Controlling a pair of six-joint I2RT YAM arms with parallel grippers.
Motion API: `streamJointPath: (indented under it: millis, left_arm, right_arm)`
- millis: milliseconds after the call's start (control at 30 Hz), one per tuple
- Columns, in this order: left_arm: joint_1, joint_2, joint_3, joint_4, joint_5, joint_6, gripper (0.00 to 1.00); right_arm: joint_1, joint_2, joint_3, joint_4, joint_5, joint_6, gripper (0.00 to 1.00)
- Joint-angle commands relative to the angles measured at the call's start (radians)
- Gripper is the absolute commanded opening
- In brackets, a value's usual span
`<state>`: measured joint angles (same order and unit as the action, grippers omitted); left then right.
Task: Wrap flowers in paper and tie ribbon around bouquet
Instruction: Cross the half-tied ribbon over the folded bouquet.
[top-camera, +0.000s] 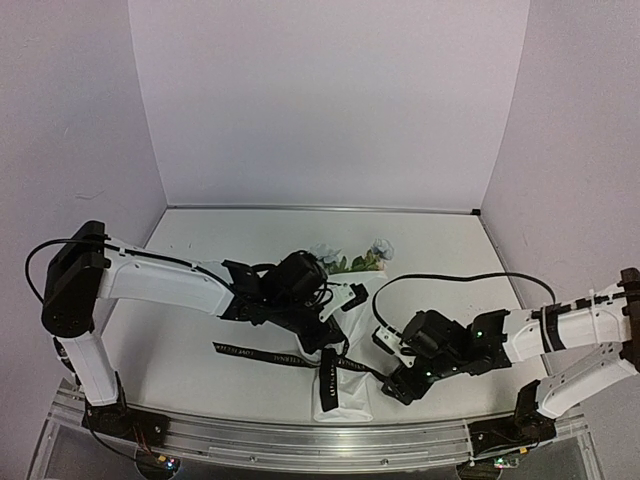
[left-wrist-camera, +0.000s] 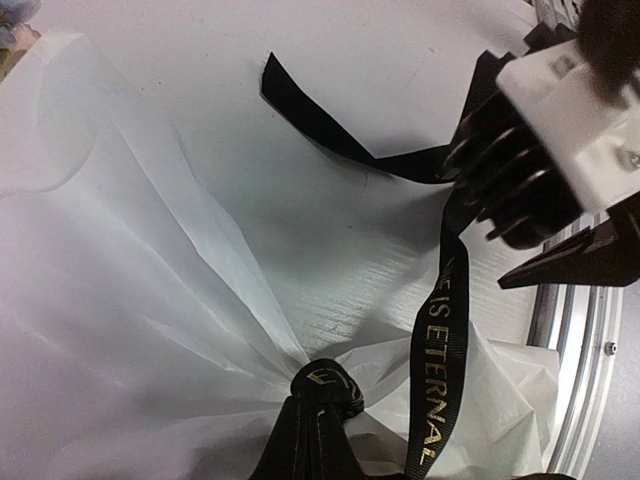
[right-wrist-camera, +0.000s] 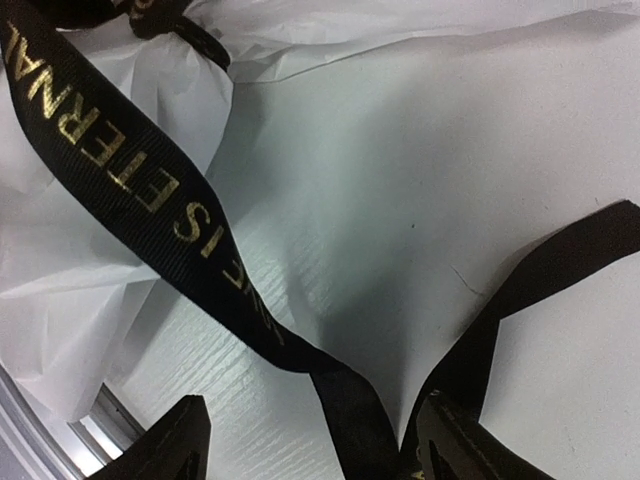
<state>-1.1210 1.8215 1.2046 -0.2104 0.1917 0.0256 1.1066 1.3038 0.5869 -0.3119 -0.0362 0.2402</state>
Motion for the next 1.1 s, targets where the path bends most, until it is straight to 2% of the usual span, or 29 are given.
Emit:
streamJointPath:
  millis: [0,133,300,433,600,833,1033,1067]
  left_arm:
    - [-0.002,-0.086,-0.02,0.067,-0.017,-0.016,0.0]
    - [-0.002,-0.112,-0.041,0.09,-0.021,-0.017,0.0]
    - [-0.002,-0.106,-0.046,0.093,-0.009,-0.045,0.0]
    - [-0.001,-0.107,-0.06,0.101,0.005,-0.057,0.0]
    - [-0.002,-0.117,-0.084,0.123,0.009,-0.075,0.0]
    - [-0.001,-0.134,-0.114,0.15,0.008,-0.098,0.0]
    - [-0.002,-0.135,-0.12,0.159,0.014,-0.104,0.0]
    - [-0.002,-0.135,-0.121,0.161,0.013,-0.104,0.0]
  right_arm:
    - [-0.009,0.037,0.018,0.107,0.036,-0.084,0.74]
    - [-0.011,0.074,0.035,0.127,0.036,-0.119,0.71]
    - [-0.015,0.12,0.048,0.138,0.087,-0.133,0.59]
    - [-0.024,0.117,0.043,0.161,0.119,-0.149,0.57]
    - [-0.041,0.135,0.068,0.162,0.068,-0.147,0.48]
    - [-0.058,0.149,0.081,0.163,-0.028,-0.104,0.24]
    - [-0.062,0.147,0.085,0.162,-0.089,-0.086,0.18]
    - [-0.063,0.145,0.084,0.162,-0.092,-0.085,0.14]
